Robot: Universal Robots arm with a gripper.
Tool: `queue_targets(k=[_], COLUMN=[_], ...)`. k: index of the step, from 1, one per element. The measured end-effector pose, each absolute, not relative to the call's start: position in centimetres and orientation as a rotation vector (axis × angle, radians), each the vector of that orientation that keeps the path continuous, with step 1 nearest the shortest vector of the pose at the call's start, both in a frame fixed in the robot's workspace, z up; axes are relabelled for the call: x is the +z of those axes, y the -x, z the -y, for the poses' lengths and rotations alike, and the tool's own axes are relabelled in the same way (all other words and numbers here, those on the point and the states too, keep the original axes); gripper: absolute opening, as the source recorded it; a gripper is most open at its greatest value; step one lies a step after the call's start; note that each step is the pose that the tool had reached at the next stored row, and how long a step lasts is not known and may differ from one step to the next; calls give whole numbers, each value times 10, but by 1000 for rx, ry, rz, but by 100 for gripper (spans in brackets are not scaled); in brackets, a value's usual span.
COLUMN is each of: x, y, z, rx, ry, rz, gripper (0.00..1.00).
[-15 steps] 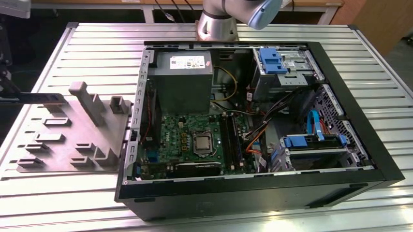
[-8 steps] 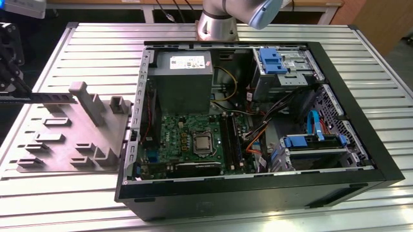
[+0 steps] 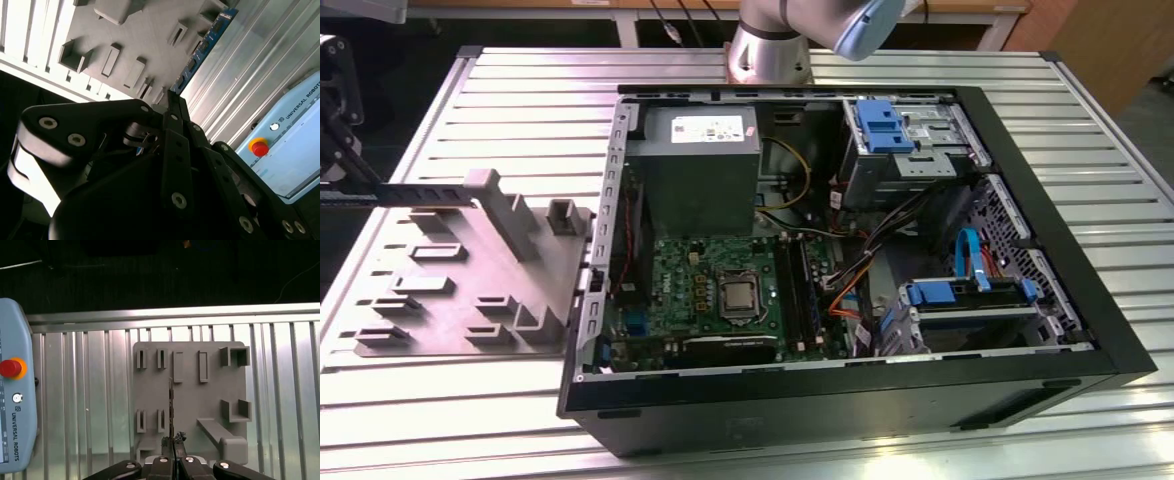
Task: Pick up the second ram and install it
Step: 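Pick up the second ram and move it above second insertion slot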
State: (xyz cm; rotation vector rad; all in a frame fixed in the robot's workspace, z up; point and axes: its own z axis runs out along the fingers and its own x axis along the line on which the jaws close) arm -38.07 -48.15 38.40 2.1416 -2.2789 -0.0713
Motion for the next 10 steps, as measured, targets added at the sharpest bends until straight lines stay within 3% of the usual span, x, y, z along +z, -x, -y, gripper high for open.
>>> queue_targets(k=[10], x=[384], y=[372], z=[481], rx=[-72], ry=[-2141], rz=[2278], gripper=[11])
